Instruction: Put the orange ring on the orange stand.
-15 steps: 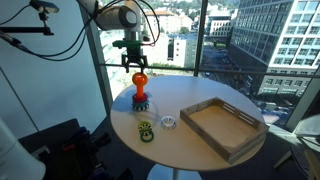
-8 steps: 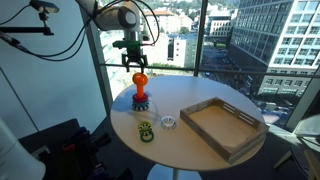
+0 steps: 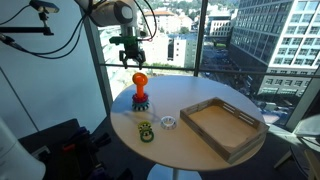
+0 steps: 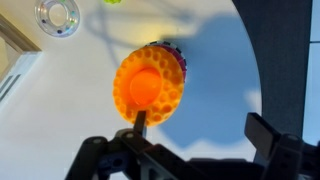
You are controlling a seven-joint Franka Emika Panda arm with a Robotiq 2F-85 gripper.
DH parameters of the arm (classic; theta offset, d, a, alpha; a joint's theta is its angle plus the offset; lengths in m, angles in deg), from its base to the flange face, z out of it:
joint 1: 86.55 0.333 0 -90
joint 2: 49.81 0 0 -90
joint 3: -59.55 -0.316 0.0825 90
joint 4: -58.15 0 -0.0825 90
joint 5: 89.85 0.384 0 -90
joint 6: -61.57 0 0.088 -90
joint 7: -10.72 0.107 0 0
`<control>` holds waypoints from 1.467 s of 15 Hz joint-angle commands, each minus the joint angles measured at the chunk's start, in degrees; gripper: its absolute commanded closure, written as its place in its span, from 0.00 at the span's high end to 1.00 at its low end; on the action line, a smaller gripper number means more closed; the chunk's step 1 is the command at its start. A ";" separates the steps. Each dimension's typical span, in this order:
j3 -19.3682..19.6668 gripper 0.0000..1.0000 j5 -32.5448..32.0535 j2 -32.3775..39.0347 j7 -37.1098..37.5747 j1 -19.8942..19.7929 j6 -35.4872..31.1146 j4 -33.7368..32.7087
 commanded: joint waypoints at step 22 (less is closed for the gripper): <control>-0.77 1.00 4.97 -3.66 -2.55 -0.72 -11.11 9.77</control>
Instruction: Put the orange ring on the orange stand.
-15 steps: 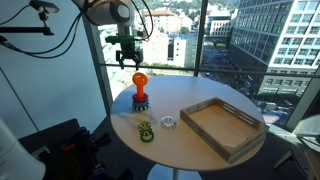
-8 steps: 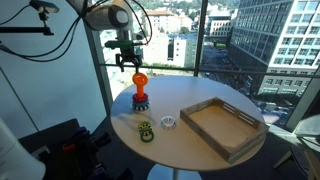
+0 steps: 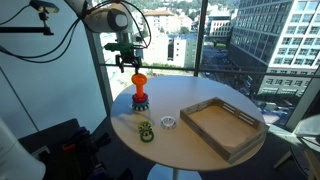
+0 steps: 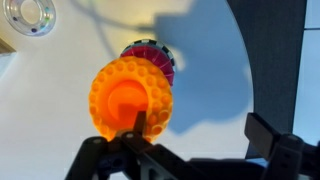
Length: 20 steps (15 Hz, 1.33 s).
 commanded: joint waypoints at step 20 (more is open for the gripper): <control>-0.33 1.00 1.93 -0.99 -1.69 -0.49 -4.39 1.12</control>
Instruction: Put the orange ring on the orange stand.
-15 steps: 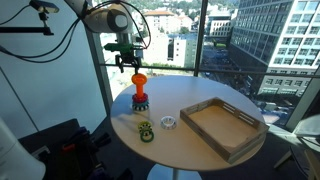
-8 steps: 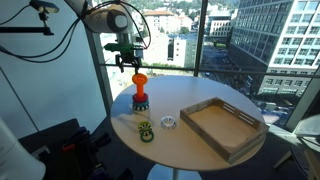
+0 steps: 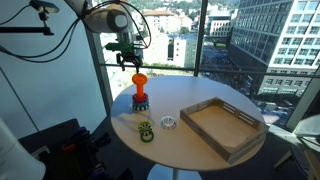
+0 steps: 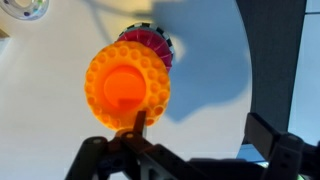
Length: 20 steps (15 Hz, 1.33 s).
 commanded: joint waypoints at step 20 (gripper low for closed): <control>0.44 1.00 -0.43 2.01 0.00 -0.92 -3.64 0.50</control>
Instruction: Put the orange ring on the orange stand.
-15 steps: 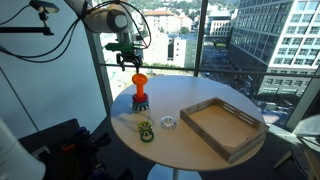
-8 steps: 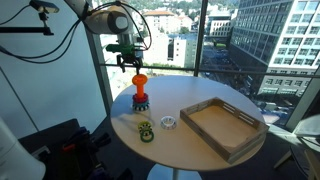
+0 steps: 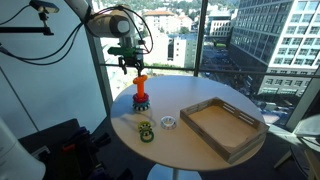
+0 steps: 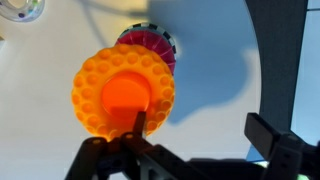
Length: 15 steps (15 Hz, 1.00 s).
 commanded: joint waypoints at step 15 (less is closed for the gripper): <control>1.41 1.00 -1.04 -4.58 2.43 -0.78 -0.71 2.35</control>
